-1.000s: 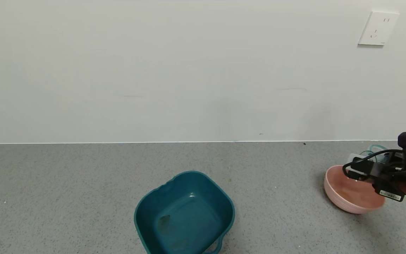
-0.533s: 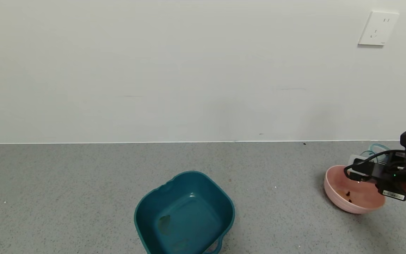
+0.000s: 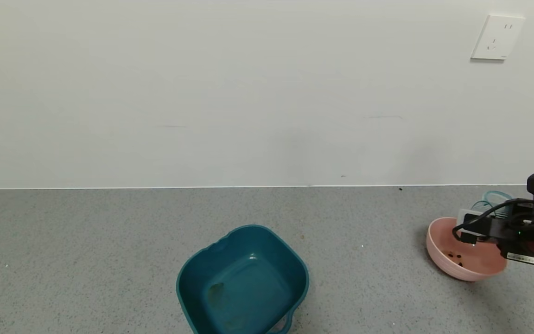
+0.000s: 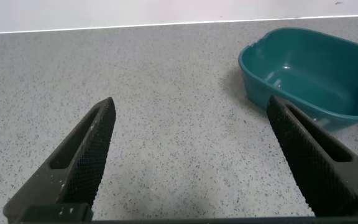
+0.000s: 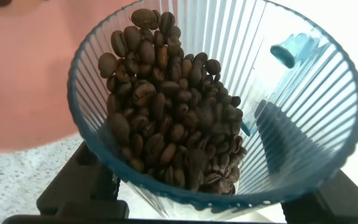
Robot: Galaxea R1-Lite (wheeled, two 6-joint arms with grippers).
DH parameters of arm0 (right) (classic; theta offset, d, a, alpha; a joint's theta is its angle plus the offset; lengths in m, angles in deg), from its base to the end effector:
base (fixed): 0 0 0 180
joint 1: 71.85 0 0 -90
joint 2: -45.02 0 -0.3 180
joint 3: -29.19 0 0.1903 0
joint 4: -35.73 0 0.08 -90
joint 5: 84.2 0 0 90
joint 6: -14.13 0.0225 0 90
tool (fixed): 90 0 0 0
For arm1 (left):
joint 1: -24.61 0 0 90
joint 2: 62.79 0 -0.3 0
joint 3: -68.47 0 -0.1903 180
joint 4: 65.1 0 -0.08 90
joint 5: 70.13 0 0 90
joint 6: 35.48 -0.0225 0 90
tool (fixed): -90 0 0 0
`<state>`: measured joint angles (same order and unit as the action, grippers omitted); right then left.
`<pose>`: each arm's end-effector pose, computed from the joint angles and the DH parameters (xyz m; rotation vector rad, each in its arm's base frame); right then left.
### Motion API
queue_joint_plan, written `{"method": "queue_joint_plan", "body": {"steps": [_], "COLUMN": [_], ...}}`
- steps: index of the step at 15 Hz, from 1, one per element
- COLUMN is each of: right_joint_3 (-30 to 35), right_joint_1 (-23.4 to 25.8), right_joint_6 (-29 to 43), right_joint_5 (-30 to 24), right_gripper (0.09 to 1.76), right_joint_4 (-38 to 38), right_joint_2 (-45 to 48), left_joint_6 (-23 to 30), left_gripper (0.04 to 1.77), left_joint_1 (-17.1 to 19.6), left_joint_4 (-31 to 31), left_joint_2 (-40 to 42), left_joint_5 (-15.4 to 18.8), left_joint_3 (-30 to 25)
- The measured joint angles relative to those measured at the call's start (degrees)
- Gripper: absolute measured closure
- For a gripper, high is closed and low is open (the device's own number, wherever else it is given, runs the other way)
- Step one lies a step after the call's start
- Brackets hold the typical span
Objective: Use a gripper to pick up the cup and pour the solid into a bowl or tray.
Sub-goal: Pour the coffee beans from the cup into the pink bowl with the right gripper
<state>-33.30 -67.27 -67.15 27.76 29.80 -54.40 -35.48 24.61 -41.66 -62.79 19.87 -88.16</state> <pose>0.2861 -0.0314 0.1297 -1.4371 0.7718 0.0094 -0.0228 0.0000 0.0754 0.0000 0.0012 0.0000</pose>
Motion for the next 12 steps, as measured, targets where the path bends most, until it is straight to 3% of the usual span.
{"method": "queue_joint_plan", "body": {"steps": [12], "right_joint_3": [1.87], "right_joint_1": [-0.44], "right_joint_6": [-13.03], "right_joint_5": [-0.01], "right_gripper": [0.46], "right_joint_4": [-7.86], "right_joint_2": [-0.77], "left_joint_6": [-0.02], "left_gripper": [0.06], "left_joint_1": [0.00], "left_joint_4": [0.00], "left_joint_2": [0.00], "left_joint_5": [0.00], "left_joint_3": [0.00]}}
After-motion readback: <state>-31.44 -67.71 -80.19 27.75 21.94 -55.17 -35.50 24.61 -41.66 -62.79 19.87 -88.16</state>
